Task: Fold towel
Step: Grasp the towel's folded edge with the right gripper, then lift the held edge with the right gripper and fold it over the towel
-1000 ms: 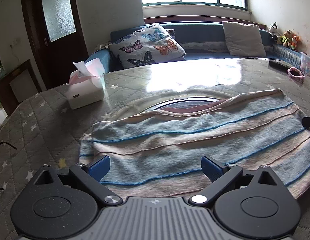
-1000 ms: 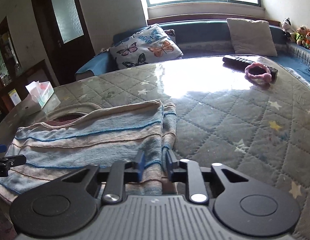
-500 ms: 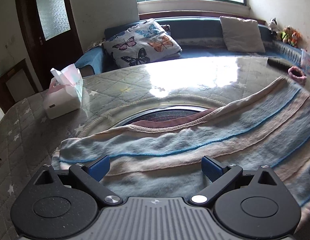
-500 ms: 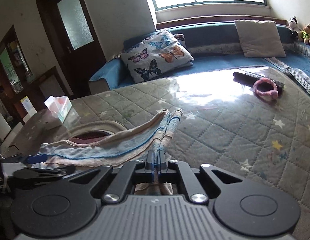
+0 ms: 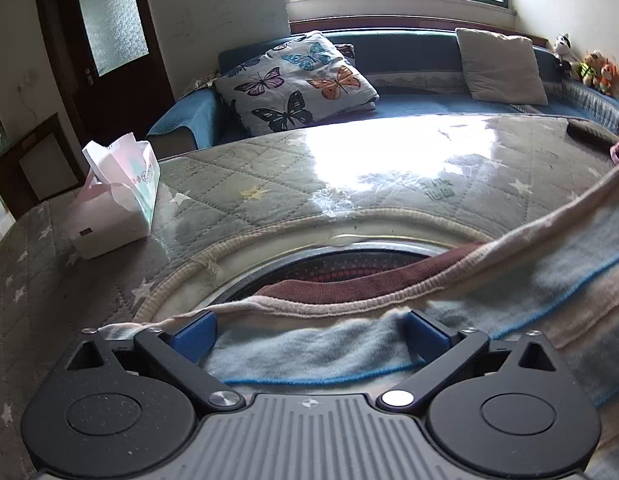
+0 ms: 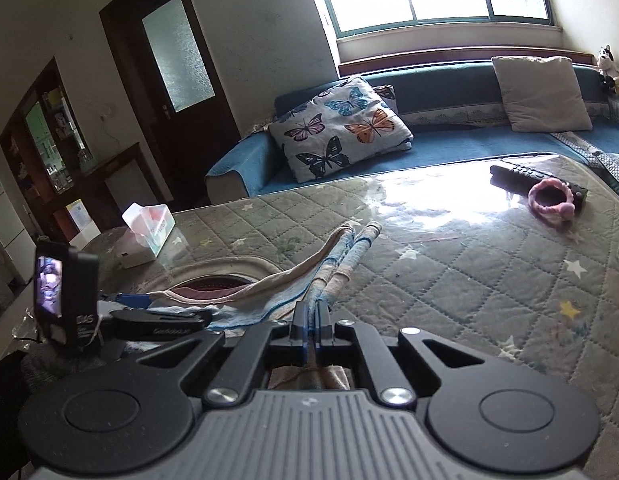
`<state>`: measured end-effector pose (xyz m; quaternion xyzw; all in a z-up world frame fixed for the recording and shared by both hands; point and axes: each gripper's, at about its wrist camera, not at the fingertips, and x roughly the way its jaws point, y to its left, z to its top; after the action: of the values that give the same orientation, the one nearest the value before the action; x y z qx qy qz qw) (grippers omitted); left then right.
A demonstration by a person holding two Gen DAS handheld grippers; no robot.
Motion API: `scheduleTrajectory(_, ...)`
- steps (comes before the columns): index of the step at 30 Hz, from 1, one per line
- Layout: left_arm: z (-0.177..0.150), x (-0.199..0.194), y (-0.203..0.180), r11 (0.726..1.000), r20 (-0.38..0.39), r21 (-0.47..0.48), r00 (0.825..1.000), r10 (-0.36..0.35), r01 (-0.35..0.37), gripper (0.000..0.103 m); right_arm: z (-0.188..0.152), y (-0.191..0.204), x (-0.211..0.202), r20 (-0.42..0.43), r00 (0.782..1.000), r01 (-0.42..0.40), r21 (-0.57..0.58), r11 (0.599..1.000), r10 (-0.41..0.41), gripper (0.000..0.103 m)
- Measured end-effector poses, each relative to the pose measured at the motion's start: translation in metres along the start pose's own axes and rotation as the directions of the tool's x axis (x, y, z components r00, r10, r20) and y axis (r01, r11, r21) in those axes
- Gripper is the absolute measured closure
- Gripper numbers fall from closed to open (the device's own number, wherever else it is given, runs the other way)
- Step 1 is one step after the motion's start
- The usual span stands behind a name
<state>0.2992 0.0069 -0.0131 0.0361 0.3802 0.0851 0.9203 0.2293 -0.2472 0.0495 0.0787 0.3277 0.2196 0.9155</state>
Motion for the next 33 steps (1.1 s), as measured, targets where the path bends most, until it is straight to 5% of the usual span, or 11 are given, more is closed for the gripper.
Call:
scheduleTrajectory(12,-0.017,-0.043,0.047,0.996,0.041,-0.089,0.999,-0.007,0.011,0.0,0.017,0.026,-0.001,-0.039,0.999,-0.022,-0.001,1.0,0.022,0.1)
scheduleTrajectory(23,-0.078,-0.104,0.153,0.959,0.064,-0.274,0.994,0.089,-0.068,0.0,0.034,0.142,0.043,-0.099,0.99,-0.113,-0.147,0.983,0.099,0.101)
scheduleTrajectory(33,-0.13,-0.123,0.22,0.905,0.008,-0.404,0.988,0.151,-0.135,0.0,0.017,0.237,0.103,-0.206,0.973,-0.154,-0.224,0.962,0.108,0.101)
